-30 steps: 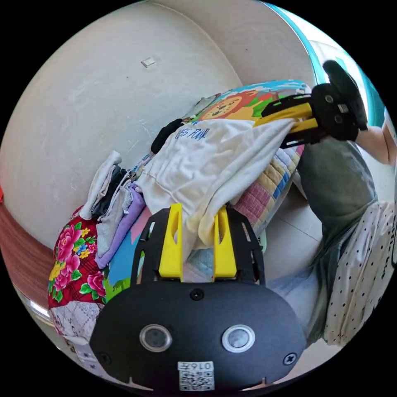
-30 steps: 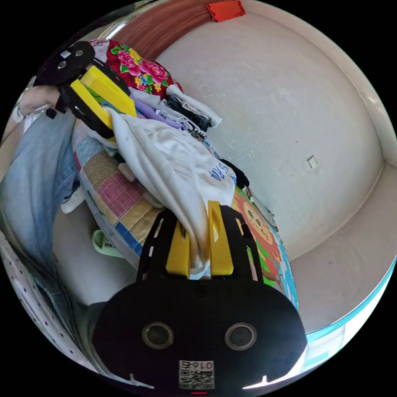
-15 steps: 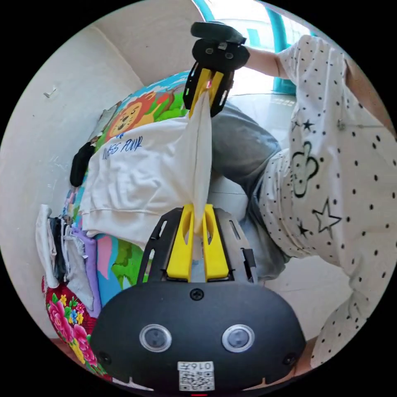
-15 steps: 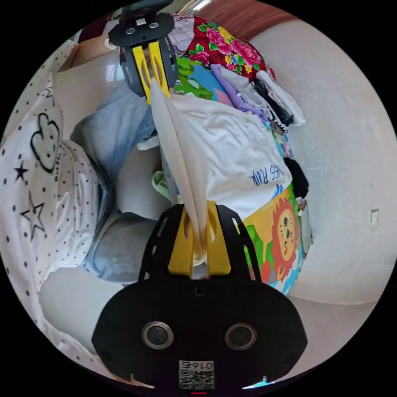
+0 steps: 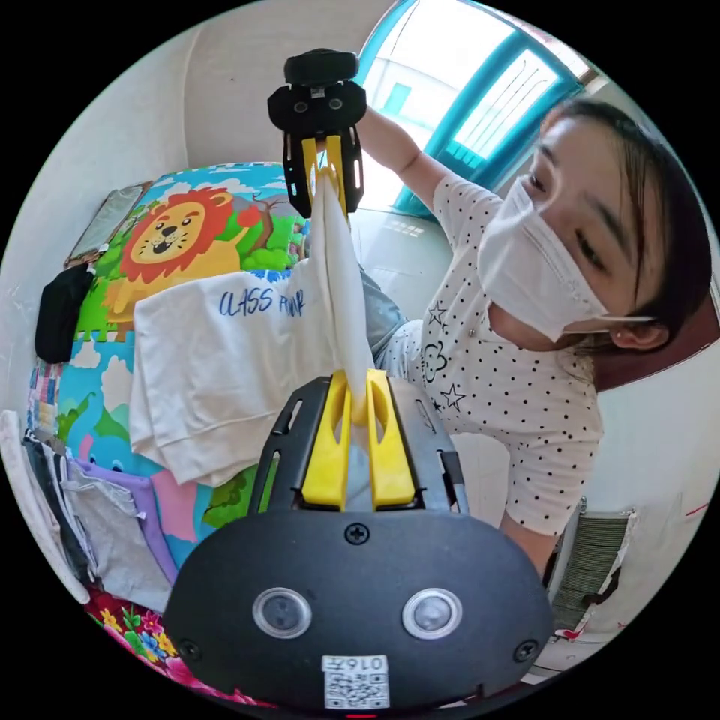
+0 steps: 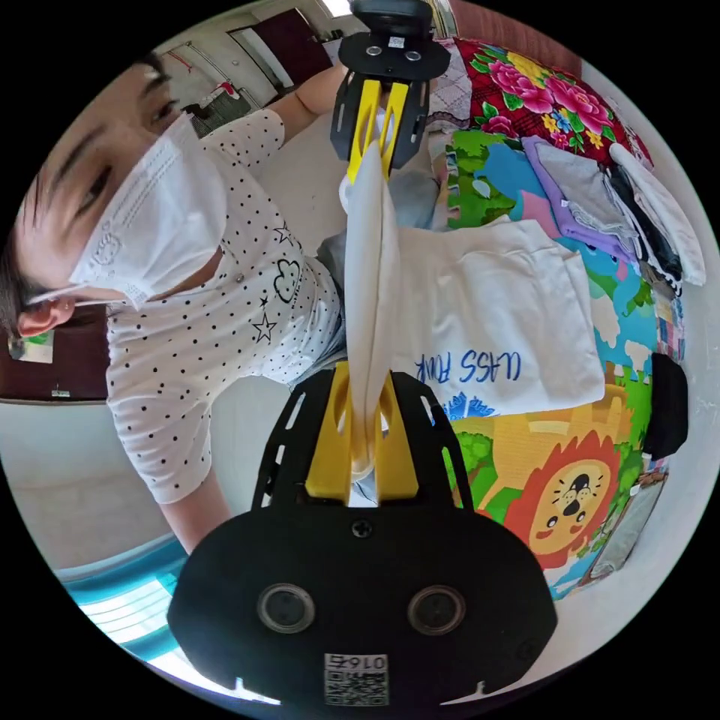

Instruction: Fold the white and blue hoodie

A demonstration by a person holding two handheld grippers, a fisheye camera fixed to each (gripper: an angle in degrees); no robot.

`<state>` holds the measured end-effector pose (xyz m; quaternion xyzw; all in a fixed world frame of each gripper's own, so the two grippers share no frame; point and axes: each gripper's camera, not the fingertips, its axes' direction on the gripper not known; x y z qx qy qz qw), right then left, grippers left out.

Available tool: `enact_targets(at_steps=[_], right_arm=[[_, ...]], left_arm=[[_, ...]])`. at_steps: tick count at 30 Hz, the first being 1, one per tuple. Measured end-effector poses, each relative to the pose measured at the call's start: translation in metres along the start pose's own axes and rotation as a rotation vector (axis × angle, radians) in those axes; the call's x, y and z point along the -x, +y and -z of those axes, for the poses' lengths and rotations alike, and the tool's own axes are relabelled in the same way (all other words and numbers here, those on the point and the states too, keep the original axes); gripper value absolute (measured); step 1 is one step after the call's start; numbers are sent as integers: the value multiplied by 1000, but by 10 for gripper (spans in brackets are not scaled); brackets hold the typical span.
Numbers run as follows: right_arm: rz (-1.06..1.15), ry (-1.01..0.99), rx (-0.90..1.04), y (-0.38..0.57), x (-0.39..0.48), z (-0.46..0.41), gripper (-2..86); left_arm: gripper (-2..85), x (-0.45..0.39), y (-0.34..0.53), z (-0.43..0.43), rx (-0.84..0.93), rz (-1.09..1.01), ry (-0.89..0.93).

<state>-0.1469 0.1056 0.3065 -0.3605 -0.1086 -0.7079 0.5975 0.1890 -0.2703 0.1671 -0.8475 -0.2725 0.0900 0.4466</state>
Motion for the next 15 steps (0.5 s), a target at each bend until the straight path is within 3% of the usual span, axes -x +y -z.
enact_targets(at_steps=[5,9,15], right_arm=[[-34,-54,85,-15,-156,58,31],[-82,-100,178,-31,-256,63,44],[-216,-316,304,-45,-384,38,53]], left_arm=[[11,129,14,28,93,144,-29],[8,247,47,8,152,335,47],[0,346,97,-27,95,466,142]])
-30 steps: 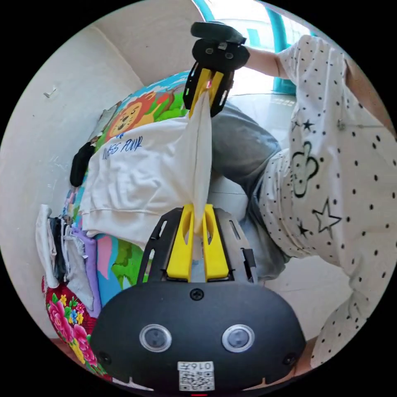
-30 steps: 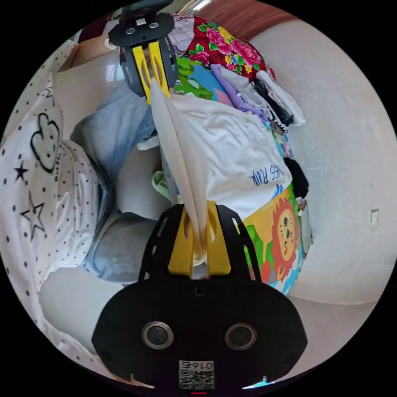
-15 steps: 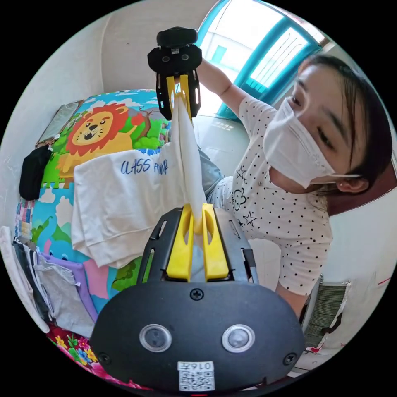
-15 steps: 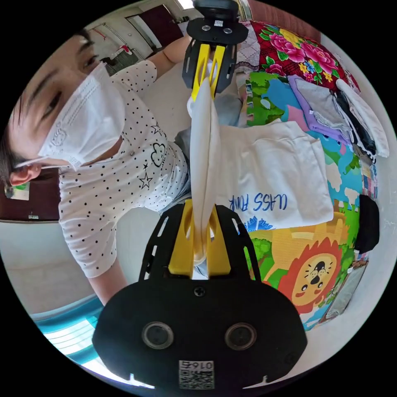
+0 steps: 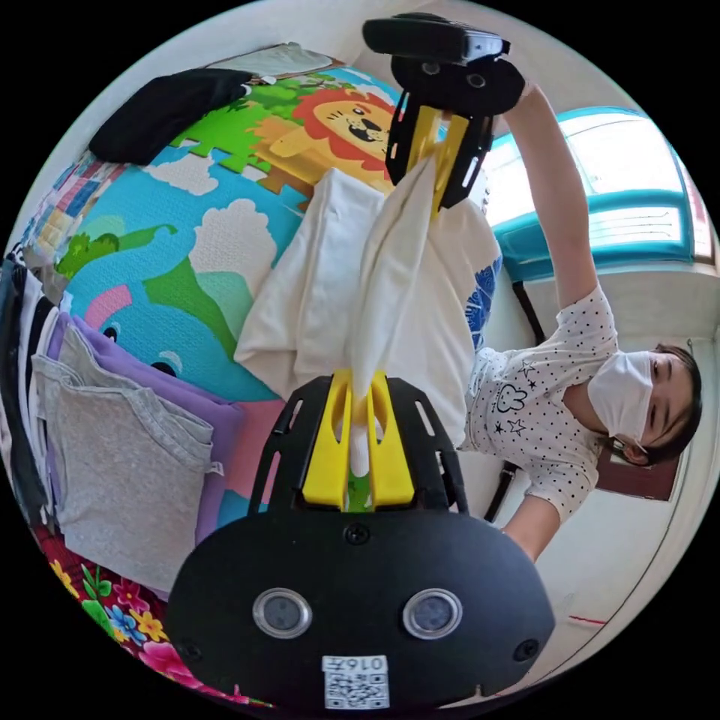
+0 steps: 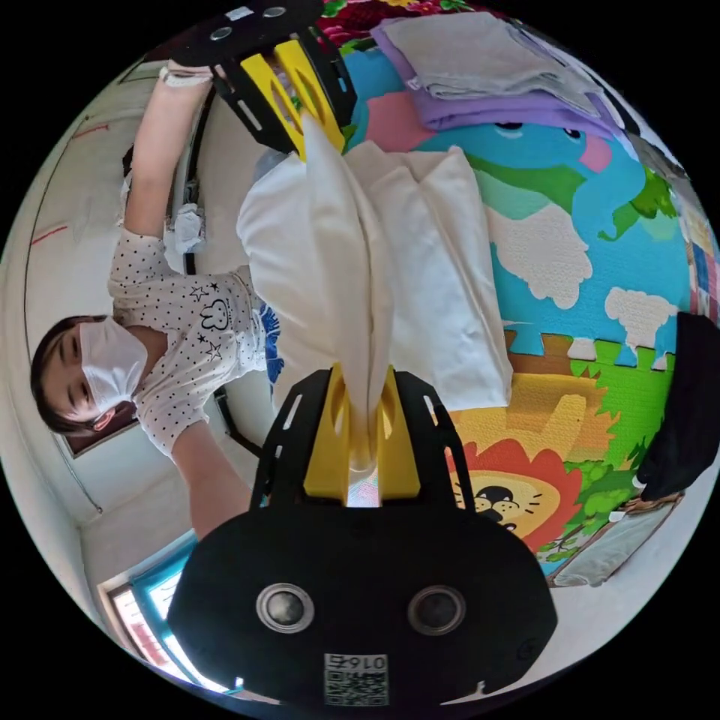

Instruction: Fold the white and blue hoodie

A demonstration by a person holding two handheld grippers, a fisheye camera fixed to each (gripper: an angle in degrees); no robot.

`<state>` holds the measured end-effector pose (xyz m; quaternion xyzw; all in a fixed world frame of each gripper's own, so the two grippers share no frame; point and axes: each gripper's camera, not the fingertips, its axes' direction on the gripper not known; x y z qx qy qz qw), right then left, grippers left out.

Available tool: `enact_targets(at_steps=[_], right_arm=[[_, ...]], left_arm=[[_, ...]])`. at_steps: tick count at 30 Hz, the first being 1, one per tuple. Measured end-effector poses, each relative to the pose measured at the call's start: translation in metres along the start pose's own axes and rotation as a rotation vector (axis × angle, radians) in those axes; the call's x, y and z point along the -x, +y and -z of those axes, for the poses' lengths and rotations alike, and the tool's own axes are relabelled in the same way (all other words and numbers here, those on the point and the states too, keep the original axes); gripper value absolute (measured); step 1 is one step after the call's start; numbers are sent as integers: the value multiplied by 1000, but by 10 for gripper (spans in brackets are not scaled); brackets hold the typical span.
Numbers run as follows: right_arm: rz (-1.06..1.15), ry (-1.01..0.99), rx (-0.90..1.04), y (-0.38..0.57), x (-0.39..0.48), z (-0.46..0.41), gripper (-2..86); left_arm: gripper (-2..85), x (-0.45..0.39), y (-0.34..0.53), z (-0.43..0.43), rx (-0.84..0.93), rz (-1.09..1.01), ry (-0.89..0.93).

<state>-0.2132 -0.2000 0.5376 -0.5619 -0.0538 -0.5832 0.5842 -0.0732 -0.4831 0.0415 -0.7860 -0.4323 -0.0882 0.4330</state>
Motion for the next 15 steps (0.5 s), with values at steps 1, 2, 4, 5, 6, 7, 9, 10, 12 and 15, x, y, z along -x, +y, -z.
enact_targets(at_steps=[1,2,4,5,6,7,9,10,12,15], right_arm=[[-7,-17,-3,0,-13,5,54],[-13,-19,-24,3,-23,11,57],[-27,1,-69,8,-35,20,66],[-65,24,-96,10,-45,24,73],[-84,33,-106,10,-50,24,77],[-130,50,-115,12,-60,23,85],[-187,72,-135,15,-74,18,94],[-225,87,-152,20,-81,14,96],[-271,116,-194,33,-87,8,96],[-332,133,-282,66,-87,-1,95]], left_arm=[[0,6,1,1,-7,0,5],[1,17,4,3,-20,-3,10],[4,36,7,1,-22,23,25],[7,50,9,-5,-12,49,36],[10,61,10,-13,1,67,39],[11,66,11,-17,5,67,37],[15,87,17,-32,-4,107,70],[17,92,19,-34,-17,120,79],[24,104,33,-34,-80,141,112],[29,113,58,-22,-178,185,129]])
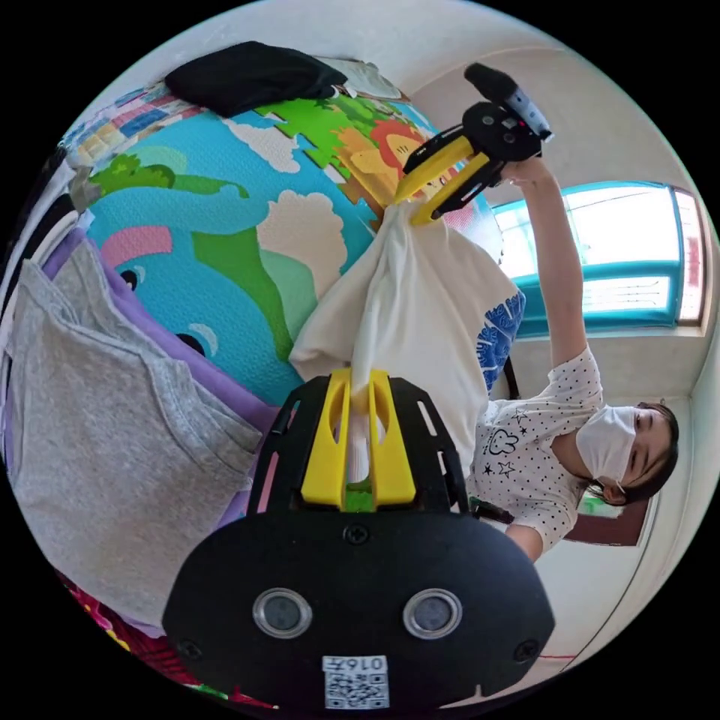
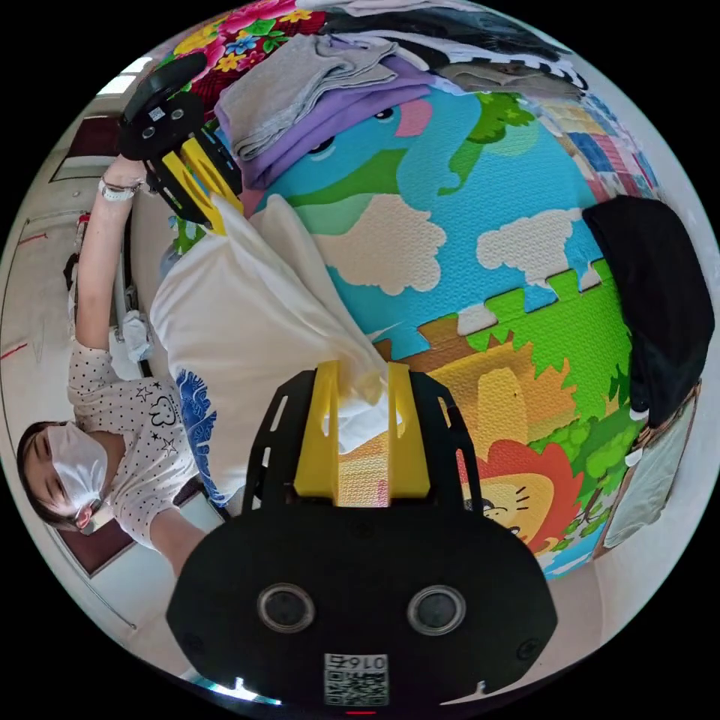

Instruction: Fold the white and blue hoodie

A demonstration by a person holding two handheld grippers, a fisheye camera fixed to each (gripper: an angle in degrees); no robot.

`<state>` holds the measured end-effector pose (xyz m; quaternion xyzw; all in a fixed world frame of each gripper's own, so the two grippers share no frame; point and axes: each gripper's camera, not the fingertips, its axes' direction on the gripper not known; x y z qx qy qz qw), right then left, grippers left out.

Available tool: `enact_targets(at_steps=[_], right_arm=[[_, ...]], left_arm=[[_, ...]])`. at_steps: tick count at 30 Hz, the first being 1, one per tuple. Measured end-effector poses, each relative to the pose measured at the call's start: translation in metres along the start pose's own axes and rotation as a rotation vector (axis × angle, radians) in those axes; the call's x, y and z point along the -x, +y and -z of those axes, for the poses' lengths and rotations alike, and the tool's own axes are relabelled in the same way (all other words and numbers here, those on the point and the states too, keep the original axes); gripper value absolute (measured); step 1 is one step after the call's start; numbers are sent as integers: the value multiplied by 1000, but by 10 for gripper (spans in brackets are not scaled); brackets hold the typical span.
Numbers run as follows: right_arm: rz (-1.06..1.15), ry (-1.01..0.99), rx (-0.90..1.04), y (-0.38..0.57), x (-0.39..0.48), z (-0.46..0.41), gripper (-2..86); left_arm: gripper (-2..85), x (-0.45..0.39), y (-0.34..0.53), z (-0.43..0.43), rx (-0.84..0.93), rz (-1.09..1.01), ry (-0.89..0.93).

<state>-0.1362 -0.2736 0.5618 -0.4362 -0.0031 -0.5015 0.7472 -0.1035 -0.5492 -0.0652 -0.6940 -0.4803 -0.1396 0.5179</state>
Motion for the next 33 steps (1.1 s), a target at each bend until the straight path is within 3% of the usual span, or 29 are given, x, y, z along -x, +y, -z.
enact_targets(at_steps=[4,8,14,19,22,25,29,33], right_arm=[[-68,117,-158,52,6,-1,93],[-117,255,-266,96,26,-16,86],[-192,481,-643,196,71,-25,15],[50,289,-885,271,119,-72,-1],[128,222,-829,293,134,-118,-3],[4,295,-691,311,123,-169,-2],[-127,57,-808,360,93,-195,0],[-104,67,-791,383,96,-202,3]], left_arm=[[14,6,32,29,-176,91,-63],[-7,-7,81,46,-374,207,-252],[-10,-83,134,-2,-469,7,-204],[-10,-120,144,-65,-419,-7,-471],[-10,-112,145,-89,-406,95,-640],[-10,-92,151,-106,-394,140,-589],[-9,-84,175,-106,-461,157,-502],[-8,-97,211,-89,-585,122,-421]])
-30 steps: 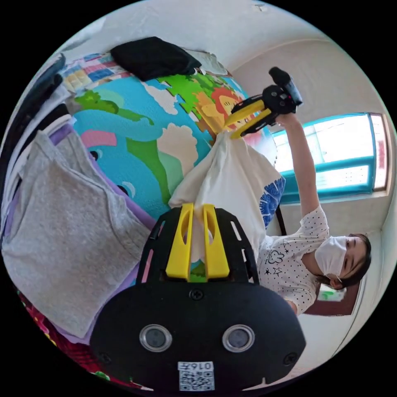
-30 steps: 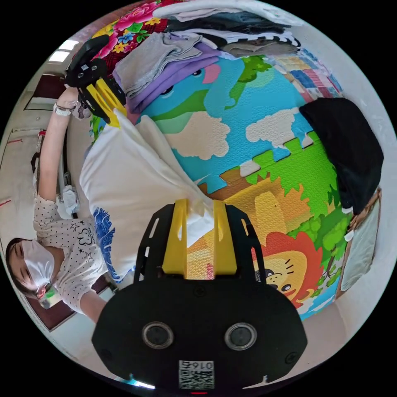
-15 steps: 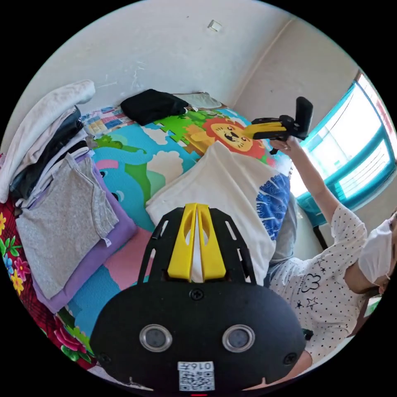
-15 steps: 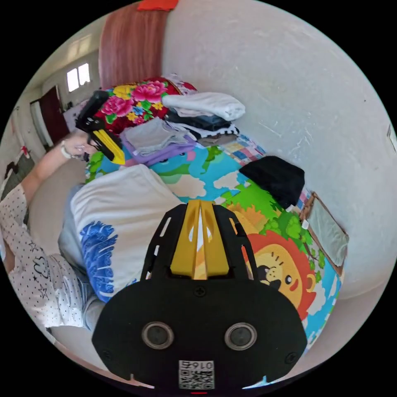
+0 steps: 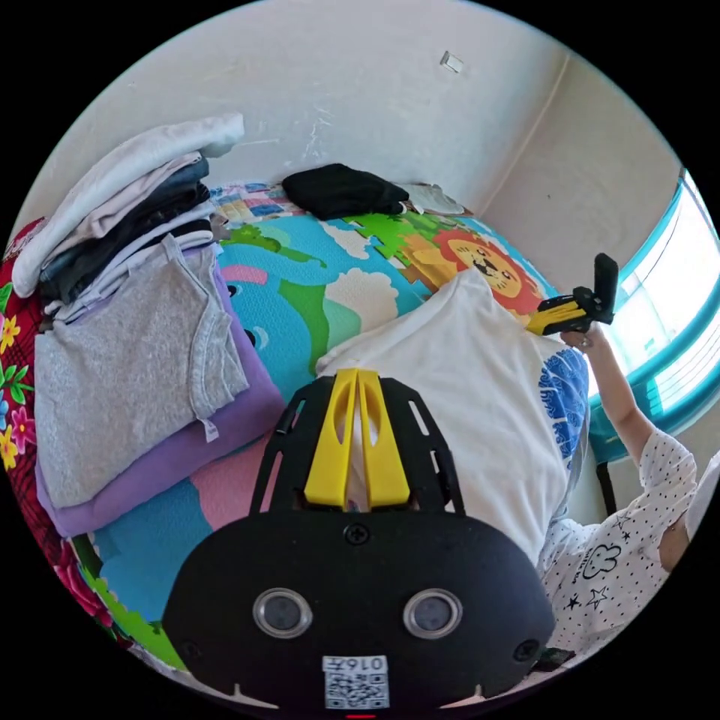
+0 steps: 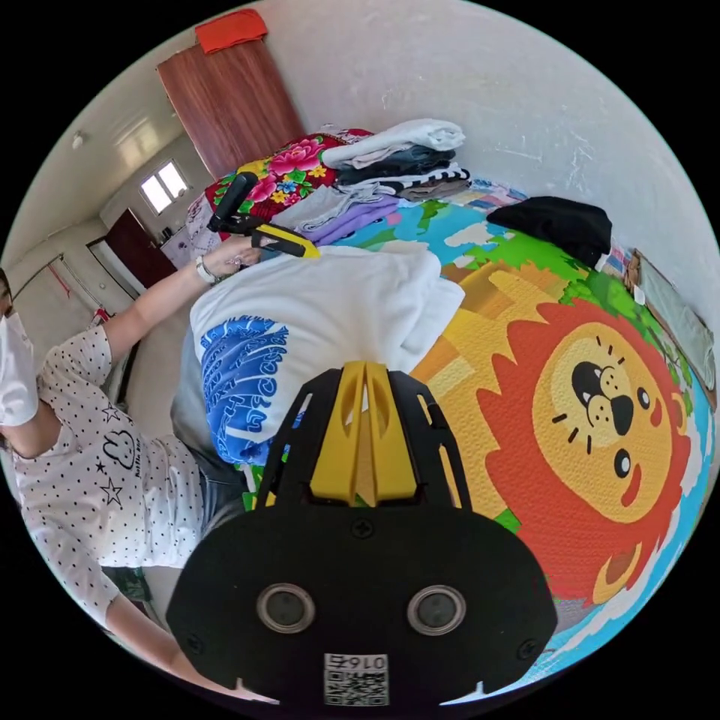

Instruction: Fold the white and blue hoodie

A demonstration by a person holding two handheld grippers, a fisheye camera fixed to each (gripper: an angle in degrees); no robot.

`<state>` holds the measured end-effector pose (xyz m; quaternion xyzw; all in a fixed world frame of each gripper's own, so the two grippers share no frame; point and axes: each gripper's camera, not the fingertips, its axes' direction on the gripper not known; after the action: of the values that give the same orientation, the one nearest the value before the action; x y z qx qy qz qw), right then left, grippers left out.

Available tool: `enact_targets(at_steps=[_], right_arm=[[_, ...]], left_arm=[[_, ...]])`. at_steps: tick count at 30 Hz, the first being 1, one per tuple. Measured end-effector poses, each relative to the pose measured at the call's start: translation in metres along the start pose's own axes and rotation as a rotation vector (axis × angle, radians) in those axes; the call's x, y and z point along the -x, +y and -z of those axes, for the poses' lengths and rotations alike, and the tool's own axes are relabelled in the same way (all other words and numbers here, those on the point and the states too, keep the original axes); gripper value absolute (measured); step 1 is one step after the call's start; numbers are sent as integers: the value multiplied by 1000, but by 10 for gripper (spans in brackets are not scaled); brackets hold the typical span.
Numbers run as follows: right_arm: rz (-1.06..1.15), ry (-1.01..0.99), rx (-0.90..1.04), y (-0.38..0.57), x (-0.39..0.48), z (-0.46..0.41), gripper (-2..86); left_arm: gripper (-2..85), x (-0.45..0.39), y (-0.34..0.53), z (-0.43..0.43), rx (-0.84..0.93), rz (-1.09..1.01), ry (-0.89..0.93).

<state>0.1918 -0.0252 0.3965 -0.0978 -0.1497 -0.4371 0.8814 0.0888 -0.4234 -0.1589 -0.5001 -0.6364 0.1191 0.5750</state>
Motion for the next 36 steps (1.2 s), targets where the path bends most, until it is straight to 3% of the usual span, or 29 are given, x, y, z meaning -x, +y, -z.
enact_targets(at_steps=[4,10,14,16,20,23,26,31,36], right_arm=[[-19,67,-238,8,5,36,19],[-154,144,-133,-4,-17,4,111],[-229,177,-28,4,-35,-35,87],[-235,128,-46,13,-35,-39,36],[-210,175,-120,35,-30,-32,20],[-241,186,-140,48,-31,-36,20],[-229,202,1,59,-32,-63,30],[-273,203,-129,103,-8,-9,65],[-116,44,-270,195,50,52,84]], left_arm=[[-2,1,12,32,-52,60,9],[40,-5,29,32,35,84,17],[27,-10,30,8,103,120,17],[12,-13,31,6,90,137,2],[-8,-27,30,17,18,138,-28],[-9,-41,27,22,-11,125,-98],[-9,-59,25,26,2,93,-167],[-10,-92,37,92,-115,79,-253],[-10,-162,61,145,-200,-79,46]])
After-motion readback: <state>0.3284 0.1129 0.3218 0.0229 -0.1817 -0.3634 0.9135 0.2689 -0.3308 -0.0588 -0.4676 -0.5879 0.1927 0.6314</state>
